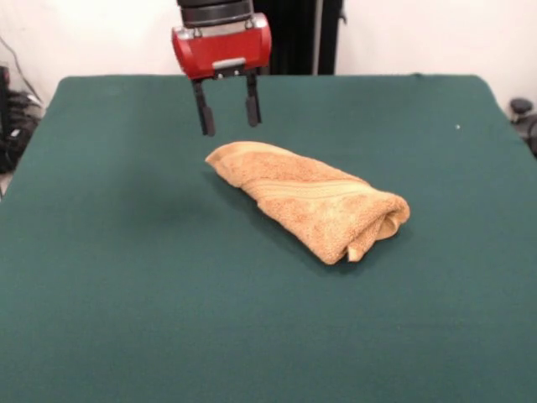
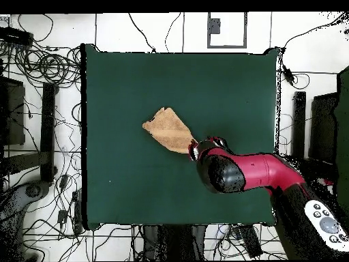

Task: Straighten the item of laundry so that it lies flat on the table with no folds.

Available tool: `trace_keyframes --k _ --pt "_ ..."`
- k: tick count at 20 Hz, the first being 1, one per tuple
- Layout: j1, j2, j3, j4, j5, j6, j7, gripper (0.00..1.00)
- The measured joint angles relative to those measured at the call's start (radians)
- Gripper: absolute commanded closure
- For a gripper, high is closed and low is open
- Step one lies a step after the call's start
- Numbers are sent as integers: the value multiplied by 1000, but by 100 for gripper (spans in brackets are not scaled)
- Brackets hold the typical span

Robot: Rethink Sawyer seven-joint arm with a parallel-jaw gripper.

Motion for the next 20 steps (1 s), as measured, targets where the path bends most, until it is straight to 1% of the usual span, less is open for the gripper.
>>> trace_keyframes --k 8,16,20 --pt "3 24 17 -31 -54 54 0 0" --pt "31 56 26 -84 -92 230 0 0" --pt "38 66 28 -97 -103 277 0 0"
